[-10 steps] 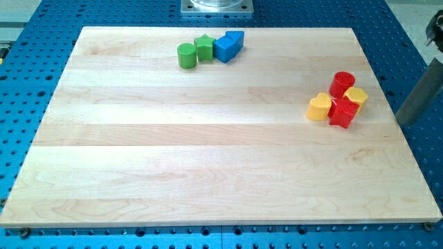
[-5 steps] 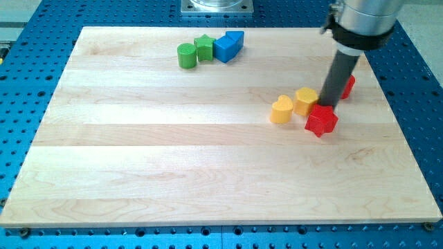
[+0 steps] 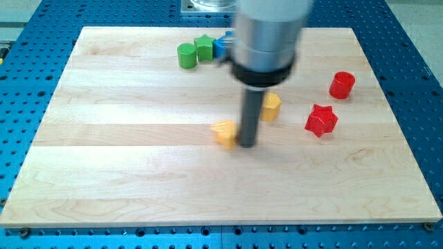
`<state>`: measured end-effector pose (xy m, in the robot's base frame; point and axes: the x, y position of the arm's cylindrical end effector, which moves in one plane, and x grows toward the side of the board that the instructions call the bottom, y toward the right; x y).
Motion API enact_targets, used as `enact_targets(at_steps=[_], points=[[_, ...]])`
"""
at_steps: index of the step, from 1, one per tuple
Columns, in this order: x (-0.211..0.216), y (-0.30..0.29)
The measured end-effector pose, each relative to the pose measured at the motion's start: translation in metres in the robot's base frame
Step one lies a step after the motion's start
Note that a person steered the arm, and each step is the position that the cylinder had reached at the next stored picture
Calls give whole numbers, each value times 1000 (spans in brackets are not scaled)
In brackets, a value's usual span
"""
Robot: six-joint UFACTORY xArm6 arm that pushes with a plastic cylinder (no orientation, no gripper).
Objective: Move the yellow blocks diagonally to the blue blocks
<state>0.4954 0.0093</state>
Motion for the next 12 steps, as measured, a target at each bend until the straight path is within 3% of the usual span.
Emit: enact_targets(at_steps=[1, 2, 5, 6, 7, 8, 10, 11, 12], points=[[-8, 67], [-57, 85], [-92, 78], [-137, 82], [-92, 14], [-25, -8], [-92, 6], [-68, -42], [-38, -49]])
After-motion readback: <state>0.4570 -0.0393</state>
